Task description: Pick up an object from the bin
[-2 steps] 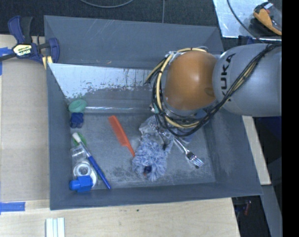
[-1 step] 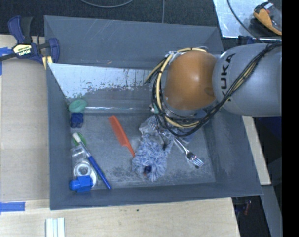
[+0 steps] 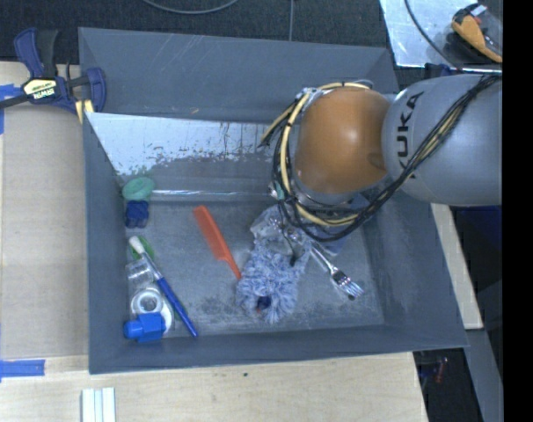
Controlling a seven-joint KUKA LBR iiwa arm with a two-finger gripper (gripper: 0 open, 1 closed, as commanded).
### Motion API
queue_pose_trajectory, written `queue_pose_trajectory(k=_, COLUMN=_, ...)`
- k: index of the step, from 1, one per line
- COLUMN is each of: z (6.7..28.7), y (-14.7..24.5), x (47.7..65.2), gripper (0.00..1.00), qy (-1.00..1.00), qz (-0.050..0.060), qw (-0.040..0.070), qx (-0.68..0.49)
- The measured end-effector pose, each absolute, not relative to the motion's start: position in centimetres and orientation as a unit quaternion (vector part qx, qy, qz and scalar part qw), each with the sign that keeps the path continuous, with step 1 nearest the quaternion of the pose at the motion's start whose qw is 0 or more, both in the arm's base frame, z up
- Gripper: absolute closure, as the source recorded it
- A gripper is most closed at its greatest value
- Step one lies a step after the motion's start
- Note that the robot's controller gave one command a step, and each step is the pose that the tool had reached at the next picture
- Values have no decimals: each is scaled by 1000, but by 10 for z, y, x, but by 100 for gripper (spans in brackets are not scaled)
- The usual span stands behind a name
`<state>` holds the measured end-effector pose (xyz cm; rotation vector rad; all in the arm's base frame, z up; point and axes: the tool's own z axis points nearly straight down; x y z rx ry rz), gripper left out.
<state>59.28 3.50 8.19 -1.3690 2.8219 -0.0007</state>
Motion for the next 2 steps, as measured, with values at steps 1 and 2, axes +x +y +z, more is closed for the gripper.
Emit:
queue_pose_trajectory(k=1, z=117, y=35, x=590, gripper=100, qy=900, qz=1, qw=-1, qx=-436)
queue_pose_trajectory(k=2, z=154, y=35, x=593, gripper=100, qy=900, qz=0, qw=3, qx=-436)
